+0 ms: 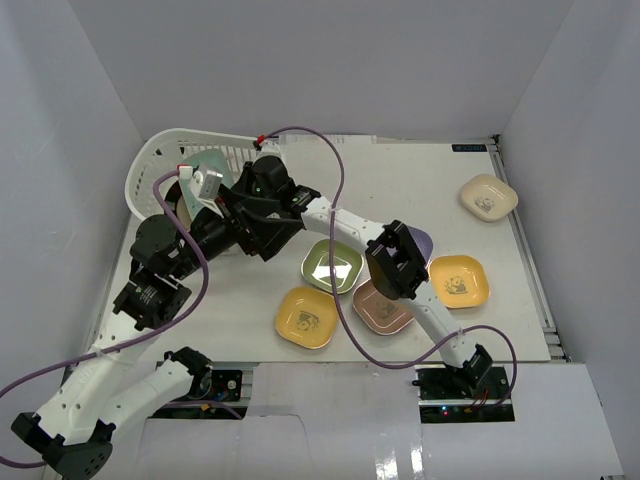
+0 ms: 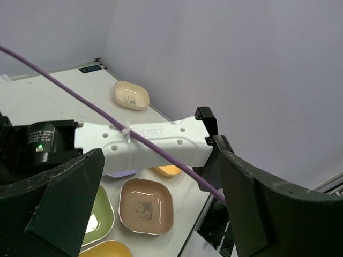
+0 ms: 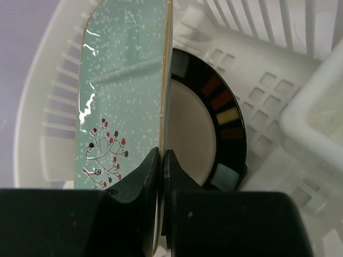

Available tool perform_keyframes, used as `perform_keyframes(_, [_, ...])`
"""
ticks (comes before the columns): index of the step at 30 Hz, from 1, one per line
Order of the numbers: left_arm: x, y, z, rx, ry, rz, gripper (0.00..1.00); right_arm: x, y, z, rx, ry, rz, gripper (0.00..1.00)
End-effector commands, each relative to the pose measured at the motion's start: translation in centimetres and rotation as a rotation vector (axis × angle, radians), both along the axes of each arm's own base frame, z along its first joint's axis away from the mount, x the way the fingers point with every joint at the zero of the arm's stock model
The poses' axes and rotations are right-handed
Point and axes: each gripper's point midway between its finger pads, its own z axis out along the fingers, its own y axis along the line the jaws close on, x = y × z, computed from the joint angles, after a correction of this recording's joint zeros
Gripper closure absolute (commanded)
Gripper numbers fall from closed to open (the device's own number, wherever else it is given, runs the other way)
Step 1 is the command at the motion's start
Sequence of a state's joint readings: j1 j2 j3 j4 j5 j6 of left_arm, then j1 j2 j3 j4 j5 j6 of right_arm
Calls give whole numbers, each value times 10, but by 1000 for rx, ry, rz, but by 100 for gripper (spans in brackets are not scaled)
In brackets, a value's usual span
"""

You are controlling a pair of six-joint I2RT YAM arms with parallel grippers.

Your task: Place the plates into the plastic bin on the countertop

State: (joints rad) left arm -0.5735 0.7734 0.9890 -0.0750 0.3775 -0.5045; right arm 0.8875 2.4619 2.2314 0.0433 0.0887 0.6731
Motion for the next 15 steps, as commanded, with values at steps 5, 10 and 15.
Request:
perform_keyframes(5, [0, 0, 3, -2, -7, 5, 2, 2, 13, 90, 168, -184, -53, 92])
perform_keyframes(10, [4, 2, -2, 17, 4, 29, 2, -3, 18, 68, 111, -187, -36, 60])
perform_keyframes(15, [12, 9, -8, 44, 14, 92, 2, -6, 13, 57, 66, -186, -33, 29])
